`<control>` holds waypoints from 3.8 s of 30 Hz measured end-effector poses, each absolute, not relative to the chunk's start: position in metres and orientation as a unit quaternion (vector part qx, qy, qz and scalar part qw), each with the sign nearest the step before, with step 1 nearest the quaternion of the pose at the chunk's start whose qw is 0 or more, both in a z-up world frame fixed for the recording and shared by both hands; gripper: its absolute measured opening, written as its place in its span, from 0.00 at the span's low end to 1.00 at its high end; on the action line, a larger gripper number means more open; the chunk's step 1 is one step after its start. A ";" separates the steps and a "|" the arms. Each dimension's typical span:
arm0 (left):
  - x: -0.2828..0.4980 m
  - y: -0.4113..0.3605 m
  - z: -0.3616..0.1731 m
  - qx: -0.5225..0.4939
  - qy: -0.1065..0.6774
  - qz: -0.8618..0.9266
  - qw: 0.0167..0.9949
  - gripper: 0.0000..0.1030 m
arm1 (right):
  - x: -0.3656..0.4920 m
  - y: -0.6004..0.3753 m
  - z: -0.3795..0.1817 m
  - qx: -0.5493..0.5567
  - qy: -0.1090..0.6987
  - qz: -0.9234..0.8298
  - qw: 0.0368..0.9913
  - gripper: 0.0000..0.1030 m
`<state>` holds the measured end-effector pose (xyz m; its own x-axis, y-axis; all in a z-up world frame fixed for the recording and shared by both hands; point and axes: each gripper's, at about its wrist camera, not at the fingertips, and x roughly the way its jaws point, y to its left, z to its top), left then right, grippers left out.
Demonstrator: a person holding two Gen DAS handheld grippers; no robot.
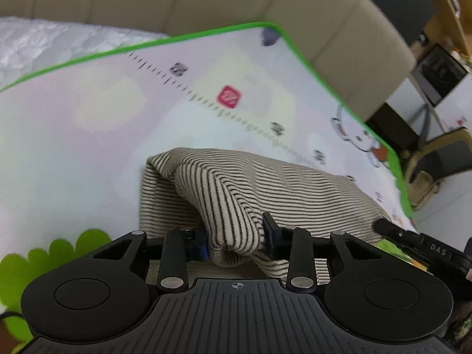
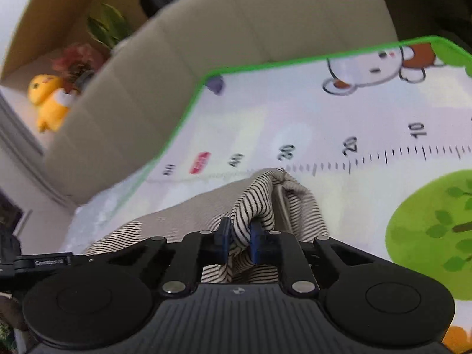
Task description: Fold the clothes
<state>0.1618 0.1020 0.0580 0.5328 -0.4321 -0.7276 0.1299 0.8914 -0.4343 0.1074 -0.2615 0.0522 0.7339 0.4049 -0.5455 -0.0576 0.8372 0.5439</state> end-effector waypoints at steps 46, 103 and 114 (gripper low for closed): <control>0.083 0.081 0.023 -0.043 0.533 -0.130 0.835 0.72 | 0.056 -0.247 -0.007 0.125 0.430 0.096 0.889 0.16; 0.126 0.054 0.033 -0.032 0.488 -0.163 0.857 0.90 | 0.097 -0.215 0.024 -0.027 0.404 0.101 0.909 0.38; 0.151 0.051 -0.001 -0.101 0.504 -0.209 0.832 0.82 | 0.054 -0.197 0.015 -0.073 0.413 0.113 0.901 0.38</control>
<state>0.1509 0.0509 -0.0013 0.4045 -0.4491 -0.7967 0.2449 0.8925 -0.3788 0.0540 -0.1969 0.0150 0.6331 0.1428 -0.7608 -0.2635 0.9639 -0.0383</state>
